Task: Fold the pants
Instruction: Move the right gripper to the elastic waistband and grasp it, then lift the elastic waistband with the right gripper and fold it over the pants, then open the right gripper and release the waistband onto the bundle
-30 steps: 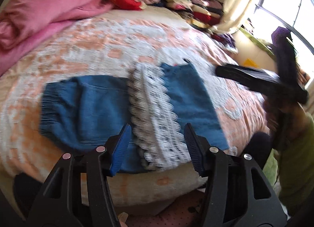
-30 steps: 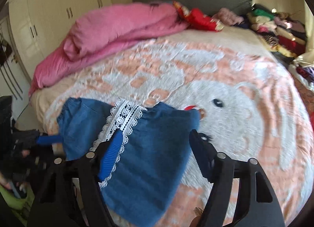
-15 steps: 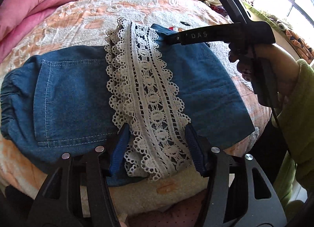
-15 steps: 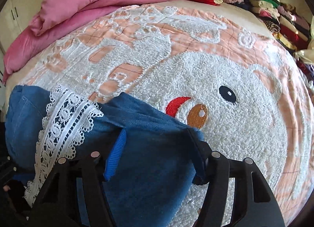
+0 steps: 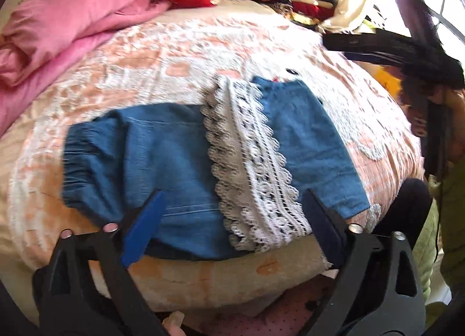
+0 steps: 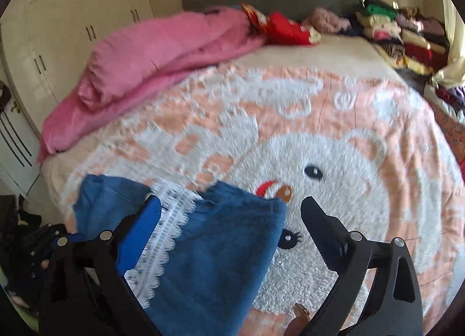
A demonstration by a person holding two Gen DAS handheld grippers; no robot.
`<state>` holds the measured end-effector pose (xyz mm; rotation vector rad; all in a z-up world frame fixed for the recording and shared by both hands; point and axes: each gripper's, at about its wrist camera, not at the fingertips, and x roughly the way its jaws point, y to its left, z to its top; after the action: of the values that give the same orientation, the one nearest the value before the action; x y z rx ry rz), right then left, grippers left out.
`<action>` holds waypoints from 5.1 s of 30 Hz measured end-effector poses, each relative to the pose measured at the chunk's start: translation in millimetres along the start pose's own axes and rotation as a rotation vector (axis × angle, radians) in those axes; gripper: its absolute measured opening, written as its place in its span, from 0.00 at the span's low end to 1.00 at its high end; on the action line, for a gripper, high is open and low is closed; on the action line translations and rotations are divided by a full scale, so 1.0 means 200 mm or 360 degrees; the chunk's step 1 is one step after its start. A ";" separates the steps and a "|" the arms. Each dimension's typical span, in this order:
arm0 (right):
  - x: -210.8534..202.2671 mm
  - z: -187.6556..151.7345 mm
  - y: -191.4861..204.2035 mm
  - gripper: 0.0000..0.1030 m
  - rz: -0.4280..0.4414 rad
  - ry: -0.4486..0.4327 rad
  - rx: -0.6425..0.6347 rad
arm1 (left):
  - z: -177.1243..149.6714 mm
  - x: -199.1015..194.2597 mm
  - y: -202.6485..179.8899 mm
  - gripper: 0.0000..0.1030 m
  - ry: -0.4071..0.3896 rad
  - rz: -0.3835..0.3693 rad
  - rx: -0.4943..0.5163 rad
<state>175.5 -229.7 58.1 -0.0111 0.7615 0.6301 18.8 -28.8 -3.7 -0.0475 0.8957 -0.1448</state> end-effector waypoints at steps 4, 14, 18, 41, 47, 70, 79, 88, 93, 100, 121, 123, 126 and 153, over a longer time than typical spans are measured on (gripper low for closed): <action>-0.10 0.05 0.09 0.94 0.0016 -0.0064 -0.0082 | 0.01 -0.08 0.07 0.90 -0.0065 0.0046 -0.0051; -0.07 0.20 0.40 0.94 0.0147 -0.0082 -0.0264 | -0.01 -0.25 0.31 0.90 -0.0162 0.0150 -0.0201; 0.00 0.27 0.55 0.94 0.0240 -0.0060 -0.0346 | -0.04 -0.33 0.46 0.90 -0.0193 0.0214 -0.0305; 0.57 0.29 1.05 0.94 0.0479 0.0406 -0.0660 | -0.29 -0.24 0.78 0.90 -0.0088 0.0019 -0.0673; 0.76 0.18 1.13 0.94 0.0521 0.0595 -0.0774 | -0.25 -0.08 0.69 0.56 -0.0021 -0.0108 -0.0648; 1.02 0.05 1.19 0.36 0.0766 0.0786 -0.0730 | -0.22 0.09 0.69 0.52 0.0048 -0.0165 -0.0704; 0.75 0.15 0.94 0.30 0.0964 0.0581 -0.0513 | -0.14 -0.04 0.62 0.69 -0.0039 -0.0166 -0.0659; 0.52 0.18 0.71 0.30 0.0980 0.0389 -0.0398 | -0.05 -0.04 0.48 0.78 -0.0052 -0.0242 -0.0589; 0.41 0.16 0.56 0.30 0.0973 0.0315 -0.0343 | 0.00 -0.01 0.36 0.78 -0.0021 -0.0316 -0.0532; 0.30 0.12 0.36 0.30 0.0937 0.0250 -0.0269 | 0.10 0.02 0.17 0.49 -0.0039 -0.0436 -0.0426; 0.17 -0.16 -0.23 0.72 0.0484 0.0264 0.0157 | 0.05 0.21 -0.25 0.48 0.0117 -0.0562 -0.0097; 0.16 -0.19 -0.24 0.73 0.0475 0.0273 0.0190 | 0.02 0.23 -0.29 0.48 0.0143 -0.0560 -0.0067; 0.15 -0.21 -0.24 0.75 0.0460 0.0274 0.0227 | -0.01 0.21 -0.32 0.50 0.0150 -0.0557 -0.0051; -0.06 -0.21 -0.14 0.81 0.0136 0.0136 0.0140 | 0.13 -0.03 -0.24 0.76 -0.0080 -0.0335 0.0025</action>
<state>157.3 -267.4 29.2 0.0759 0.8752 0.6802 29.3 -76.2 22.4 -0.1305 0.8383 -0.3452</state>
